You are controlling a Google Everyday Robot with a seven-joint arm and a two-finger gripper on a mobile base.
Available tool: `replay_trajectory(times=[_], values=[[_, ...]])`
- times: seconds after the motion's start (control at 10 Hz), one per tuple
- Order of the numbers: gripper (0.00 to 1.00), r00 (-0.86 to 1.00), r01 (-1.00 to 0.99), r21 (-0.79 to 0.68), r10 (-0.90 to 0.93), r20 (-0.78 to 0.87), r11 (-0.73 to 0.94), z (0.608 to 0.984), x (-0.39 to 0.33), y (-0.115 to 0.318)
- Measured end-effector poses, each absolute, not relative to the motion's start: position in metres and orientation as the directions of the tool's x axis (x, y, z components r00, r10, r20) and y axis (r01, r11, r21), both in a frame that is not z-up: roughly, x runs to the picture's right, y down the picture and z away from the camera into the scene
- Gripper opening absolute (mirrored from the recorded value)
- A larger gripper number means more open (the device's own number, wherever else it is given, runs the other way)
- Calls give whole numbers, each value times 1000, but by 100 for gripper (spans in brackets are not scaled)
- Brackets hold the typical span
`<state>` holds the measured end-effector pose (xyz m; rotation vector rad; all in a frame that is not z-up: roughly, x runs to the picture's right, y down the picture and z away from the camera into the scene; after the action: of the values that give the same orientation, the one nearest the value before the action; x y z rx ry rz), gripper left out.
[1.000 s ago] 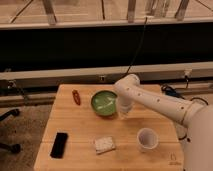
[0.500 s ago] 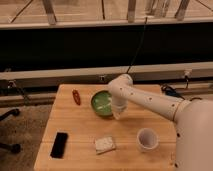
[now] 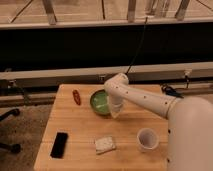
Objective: Push the ceramic bowl across the table
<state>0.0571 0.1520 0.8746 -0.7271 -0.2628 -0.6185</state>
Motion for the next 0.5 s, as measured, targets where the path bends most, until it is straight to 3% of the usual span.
replay_trajectory(times=[0.5], values=[[4,756,655,-522,-471,455,546,872,28,156]])
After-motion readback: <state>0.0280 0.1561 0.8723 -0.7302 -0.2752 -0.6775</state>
